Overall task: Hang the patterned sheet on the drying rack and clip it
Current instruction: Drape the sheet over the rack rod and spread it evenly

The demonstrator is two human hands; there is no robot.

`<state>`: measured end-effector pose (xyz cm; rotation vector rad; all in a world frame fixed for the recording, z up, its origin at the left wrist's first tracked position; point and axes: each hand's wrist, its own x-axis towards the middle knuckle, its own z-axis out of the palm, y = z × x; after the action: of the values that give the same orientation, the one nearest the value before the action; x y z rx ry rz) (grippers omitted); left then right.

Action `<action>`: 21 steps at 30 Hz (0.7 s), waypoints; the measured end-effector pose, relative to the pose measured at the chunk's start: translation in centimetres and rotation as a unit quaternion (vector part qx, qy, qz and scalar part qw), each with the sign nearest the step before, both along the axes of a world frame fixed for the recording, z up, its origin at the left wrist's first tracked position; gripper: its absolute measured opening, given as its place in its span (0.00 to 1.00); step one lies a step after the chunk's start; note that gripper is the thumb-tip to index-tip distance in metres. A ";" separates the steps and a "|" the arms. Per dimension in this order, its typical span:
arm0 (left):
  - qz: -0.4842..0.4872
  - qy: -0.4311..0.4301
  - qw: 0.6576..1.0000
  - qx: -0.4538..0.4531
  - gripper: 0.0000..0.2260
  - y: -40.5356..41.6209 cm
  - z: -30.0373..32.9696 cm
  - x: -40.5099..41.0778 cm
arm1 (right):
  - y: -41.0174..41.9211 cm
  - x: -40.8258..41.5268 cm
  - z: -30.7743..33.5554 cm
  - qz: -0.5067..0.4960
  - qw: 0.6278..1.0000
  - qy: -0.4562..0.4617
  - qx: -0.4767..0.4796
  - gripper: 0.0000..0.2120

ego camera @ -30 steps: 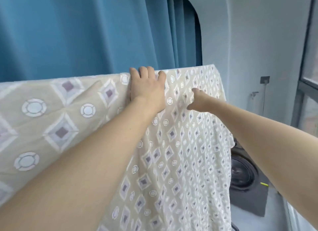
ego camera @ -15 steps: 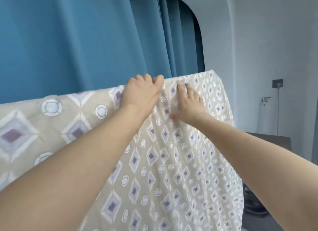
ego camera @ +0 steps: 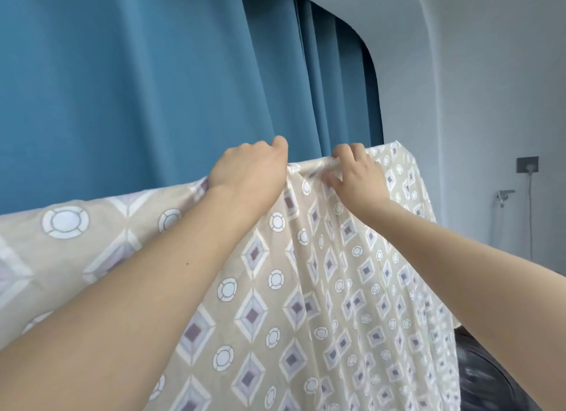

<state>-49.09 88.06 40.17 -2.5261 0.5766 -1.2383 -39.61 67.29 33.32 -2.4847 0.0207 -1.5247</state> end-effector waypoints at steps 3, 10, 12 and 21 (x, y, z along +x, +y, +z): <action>0.001 0.035 0.999 -0.038 0.10 0.0 0.1 -0.4 | -0.1 -0.4 1.5 -0.042 0.996 -0.015 -0.081 0.08; 0.021 0.118 0.981 -0.150 0.08 -0.3 0.4 -0.2 | -1.4 -1.4 3.0 -0.071 0.968 0.033 -0.239 0.03; 0.026 0.127 0.980 -0.152 0.07 -0.1 0.5 -0.1 | -1.9 -1.6 3.4 -0.063 0.965 0.058 -0.248 0.07; 0.022 0.075 0.995 -0.055 0.14 -0.5 -0.3 0.5 | -1.5 -0.9 4.3 0.023 0.992 0.080 0.093 0.07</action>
<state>-48.58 87.57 39.85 -2.7257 0.4948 -1.1006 -40.52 65.77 37.62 -2.4335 0.1254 -1.2426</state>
